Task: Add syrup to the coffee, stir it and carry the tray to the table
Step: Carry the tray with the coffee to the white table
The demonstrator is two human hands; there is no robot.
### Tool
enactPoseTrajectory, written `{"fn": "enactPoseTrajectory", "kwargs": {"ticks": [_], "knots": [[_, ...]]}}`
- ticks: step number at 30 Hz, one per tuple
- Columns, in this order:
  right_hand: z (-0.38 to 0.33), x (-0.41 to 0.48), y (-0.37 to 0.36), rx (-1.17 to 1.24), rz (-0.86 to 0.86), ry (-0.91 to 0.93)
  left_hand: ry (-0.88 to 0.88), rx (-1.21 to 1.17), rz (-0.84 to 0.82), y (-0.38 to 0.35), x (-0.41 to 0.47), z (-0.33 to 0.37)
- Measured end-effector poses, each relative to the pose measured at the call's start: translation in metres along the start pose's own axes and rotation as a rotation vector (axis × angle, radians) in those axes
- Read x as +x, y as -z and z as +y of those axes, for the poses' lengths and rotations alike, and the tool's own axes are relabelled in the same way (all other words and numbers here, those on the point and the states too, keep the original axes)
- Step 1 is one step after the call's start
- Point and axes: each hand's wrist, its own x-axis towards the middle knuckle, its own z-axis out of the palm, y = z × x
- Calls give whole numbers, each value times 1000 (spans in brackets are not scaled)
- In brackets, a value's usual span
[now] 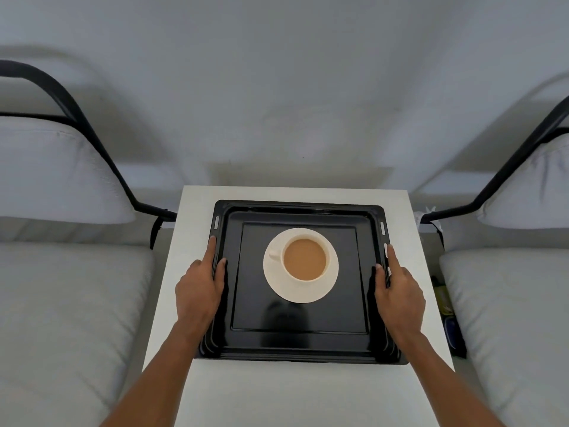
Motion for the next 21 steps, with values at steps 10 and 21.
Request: {"fn": "enactPoseTrajectory", "kwargs": {"ticks": [10,21], "knots": [[-5,2,1,-40,-41,-14,-26,32,9,2,0,2],[0,1,9,-53,-107,43,-63,123,-1,7,-7,-3]]}}
